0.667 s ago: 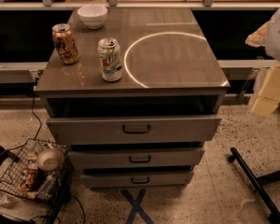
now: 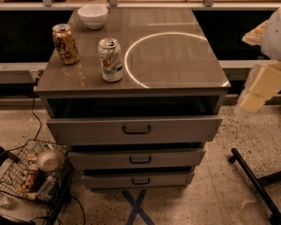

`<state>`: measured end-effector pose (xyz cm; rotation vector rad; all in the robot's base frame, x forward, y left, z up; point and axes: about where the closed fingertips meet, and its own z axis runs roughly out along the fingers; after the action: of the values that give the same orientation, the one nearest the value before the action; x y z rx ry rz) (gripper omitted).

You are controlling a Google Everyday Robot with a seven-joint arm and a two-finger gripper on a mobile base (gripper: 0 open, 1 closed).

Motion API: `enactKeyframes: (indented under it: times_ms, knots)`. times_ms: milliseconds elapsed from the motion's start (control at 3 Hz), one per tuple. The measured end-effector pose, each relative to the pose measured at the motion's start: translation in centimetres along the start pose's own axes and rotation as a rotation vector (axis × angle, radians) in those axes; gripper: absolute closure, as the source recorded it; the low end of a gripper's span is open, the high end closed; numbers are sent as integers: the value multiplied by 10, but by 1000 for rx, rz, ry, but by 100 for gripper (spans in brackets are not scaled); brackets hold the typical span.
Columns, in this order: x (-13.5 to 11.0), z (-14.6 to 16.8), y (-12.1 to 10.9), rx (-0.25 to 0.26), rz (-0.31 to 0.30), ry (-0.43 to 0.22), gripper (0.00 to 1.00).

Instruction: Move 7up can near white bowl

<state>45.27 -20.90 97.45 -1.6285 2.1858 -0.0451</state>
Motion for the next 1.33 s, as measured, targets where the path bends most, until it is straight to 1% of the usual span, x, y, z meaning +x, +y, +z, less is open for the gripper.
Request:
enactKeyframes:
  times_ms: [333,667,1000,1333]
  knots:
    - [-18,27,-14,14,115,-211,0]
    - [-46,48,-39,44,170,-433,0]
    - [-91,54,-77,108,170,-706,0]
    - [-119,49,-100,180,173,-826,0]
